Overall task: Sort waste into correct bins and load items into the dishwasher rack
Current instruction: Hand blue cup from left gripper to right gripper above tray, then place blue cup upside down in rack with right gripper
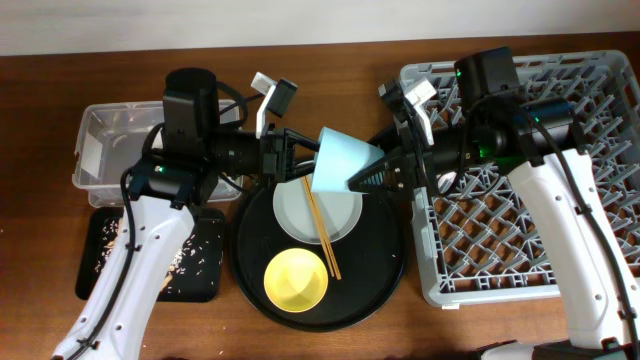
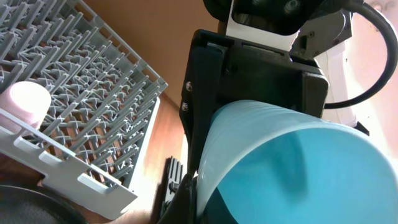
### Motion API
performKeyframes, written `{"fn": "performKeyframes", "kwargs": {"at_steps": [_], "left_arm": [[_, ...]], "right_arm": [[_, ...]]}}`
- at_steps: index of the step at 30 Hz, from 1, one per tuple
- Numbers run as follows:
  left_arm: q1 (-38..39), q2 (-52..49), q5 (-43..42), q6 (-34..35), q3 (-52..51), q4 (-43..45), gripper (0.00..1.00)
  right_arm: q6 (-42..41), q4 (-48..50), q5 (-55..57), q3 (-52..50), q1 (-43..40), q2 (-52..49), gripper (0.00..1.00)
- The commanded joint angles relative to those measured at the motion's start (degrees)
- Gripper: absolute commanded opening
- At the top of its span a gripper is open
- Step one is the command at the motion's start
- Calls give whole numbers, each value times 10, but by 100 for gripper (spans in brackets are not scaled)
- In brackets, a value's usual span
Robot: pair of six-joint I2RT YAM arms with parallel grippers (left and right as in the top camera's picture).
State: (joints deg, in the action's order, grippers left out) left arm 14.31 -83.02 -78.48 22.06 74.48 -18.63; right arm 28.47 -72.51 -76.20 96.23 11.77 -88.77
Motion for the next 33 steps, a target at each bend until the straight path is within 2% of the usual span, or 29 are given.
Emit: {"fn": "performKeyframes", "kwargs": {"at_steps": [1,6,9,13,15,16,17,20,21,23,24,29,33], "left_arm": [[4,3,-12,3,2,-20,1],[20,3,5,-34,2,-77,1],[36,3,63,-56,2,-124,3],[44,3,144,-57,2,-155,5],[44,3,168,-57,2,-155,17],[43,3,184,-57,2,-155,26],[39,3,217,-57,2,-155,51],[23,3,305,-57,2,-159,67],[12,3,346,-57,2,-167,80],[-1,3,407,-57,2,-189,95],[-4,3,432,-57,2,-202,99],[-4,3,520,-57,2,-249,99],[-3,3,520,-57,2,-258,99]], "right_arm": [[11,17,-1,10,-24,1,44],[11,24,-3,10,-59,1,44],[4,34,-3,10,-63,1,44],[-49,77,0,10,-63,1,44],[-54,84,4,10,-63,1,44],[-54,84,10,10,-63,1,44],[-55,84,33,10,-63,1,44],[-90,85,141,10,-63,1,44],[-111,89,188,10,-63,1,44],[-171,101,299,10,-63,1,43],[-197,107,360,10,-63,1,43],[-295,121,651,10,-63,1,42],[-322,127,736,10,-63,1,42]]}}
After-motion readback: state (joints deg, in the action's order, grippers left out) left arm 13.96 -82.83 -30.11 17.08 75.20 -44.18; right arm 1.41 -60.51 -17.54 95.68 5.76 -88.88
